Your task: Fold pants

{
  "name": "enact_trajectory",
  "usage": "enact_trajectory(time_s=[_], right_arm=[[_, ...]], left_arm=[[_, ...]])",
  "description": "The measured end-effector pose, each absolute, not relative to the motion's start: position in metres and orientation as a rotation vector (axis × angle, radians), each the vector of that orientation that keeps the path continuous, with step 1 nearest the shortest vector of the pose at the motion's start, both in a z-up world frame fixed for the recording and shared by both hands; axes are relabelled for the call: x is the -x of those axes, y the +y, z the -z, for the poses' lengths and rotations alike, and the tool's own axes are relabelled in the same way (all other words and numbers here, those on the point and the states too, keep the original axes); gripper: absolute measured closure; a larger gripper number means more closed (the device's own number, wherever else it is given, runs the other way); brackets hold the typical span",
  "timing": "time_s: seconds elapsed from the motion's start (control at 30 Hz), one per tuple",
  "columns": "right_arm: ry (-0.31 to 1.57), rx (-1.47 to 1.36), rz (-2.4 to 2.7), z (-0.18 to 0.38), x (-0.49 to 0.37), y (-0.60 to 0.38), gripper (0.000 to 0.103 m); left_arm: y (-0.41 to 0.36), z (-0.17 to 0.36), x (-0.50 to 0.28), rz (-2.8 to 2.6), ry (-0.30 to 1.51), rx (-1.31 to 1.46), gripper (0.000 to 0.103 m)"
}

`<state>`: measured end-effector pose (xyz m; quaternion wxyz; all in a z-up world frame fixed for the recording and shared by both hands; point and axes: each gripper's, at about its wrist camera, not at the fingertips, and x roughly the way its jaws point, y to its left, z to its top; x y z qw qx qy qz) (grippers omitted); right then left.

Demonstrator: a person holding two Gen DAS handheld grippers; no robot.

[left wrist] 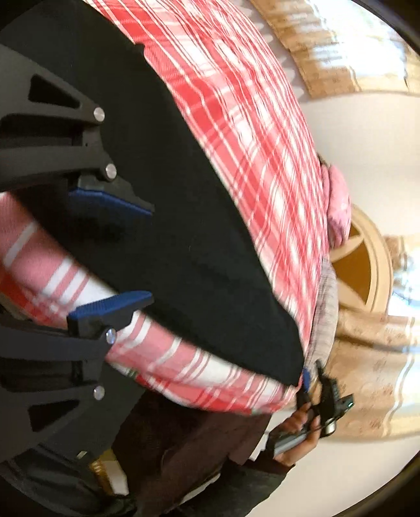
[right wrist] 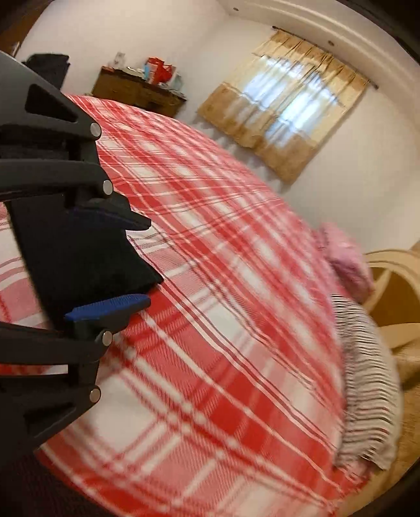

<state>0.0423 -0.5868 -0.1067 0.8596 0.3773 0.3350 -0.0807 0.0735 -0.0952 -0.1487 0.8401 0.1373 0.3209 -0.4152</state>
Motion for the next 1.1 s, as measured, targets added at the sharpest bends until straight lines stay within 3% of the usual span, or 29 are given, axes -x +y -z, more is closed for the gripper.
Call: enact_trajectory(time_s=[0.07, 0.1, 0.13, 0.17, 0.33, 0.43, 0.47, 0.5, 0.53, 0.57, 0.73, 0.87, 1.1], right_arm=[[0.74, -0.82, 0.123, 0.114, -0.055, -0.587, 0.061], [0.764, -0.827, 0.11, 0.119, -0.061, -0.586, 0.071], [0.767, -0.819, 0.125, 0.12, -0.063, -0.585, 0.09], [0.761, -0.795, 0.139, 0.119, -0.063, -0.582, 0.093], [0.584, -0.606, 0.153, 0.088, -0.04, -0.555, 0.096], [0.598, -0.488, 0.222, 0.084, -0.039, -0.547, 0.095], [0.654, -0.477, 0.258, 0.091, -0.044, -0.551, 0.095], [0.693, -0.479, 0.293, 0.098, -0.047, -0.557, 0.083], [0.717, -0.477, 0.364, 0.104, -0.047, -0.563, 0.06], [0.705, -0.475, 0.407, 0.107, -0.043, -0.568, 0.052], [0.607, -0.471, 0.377, 0.095, -0.016, -0.562, 0.05], [0.574, -0.396, 0.223, 0.088, -0.011, -0.529, 0.05], [0.724, -0.414, 0.168, 0.129, -0.024, -0.521, 0.05]], left_arm=[[-0.094, 0.154, -0.083, 0.869, 0.705, -0.257, 0.051], [-0.094, 0.158, -0.088, 0.86, 0.724, -0.245, 0.051], [-0.095, 0.162, -0.09, 0.857, 0.737, -0.242, 0.051], [-0.095, 0.165, -0.089, 0.857, 0.741, -0.242, 0.051], [-0.097, 0.171, -0.086, 0.863, 0.75, -0.244, 0.051], [-0.096, 0.17, -0.087, 0.866, 0.758, -0.24, 0.051], [-0.096, 0.17, -0.085, 0.865, 0.757, -0.244, 0.051], [-0.097, 0.17, -0.084, 0.863, 0.756, -0.252, 0.051], [-0.097, 0.169, -0.083, 0.861, 0.755, -0.257, 0.051], [-0.097, 0.168, -0.084, 0.861, 0.754, -0.257, 0.051], [-0.094, 0.165, -0.08, 0.862, 0.74, -0.251, 0.049], [-0.092, 0.162, -0.079, 0.83, 0.705, -0.257, 0.037], [-0.083, 0.172, -0.088, 0.756, 0.743, -0.249, 0.037]])
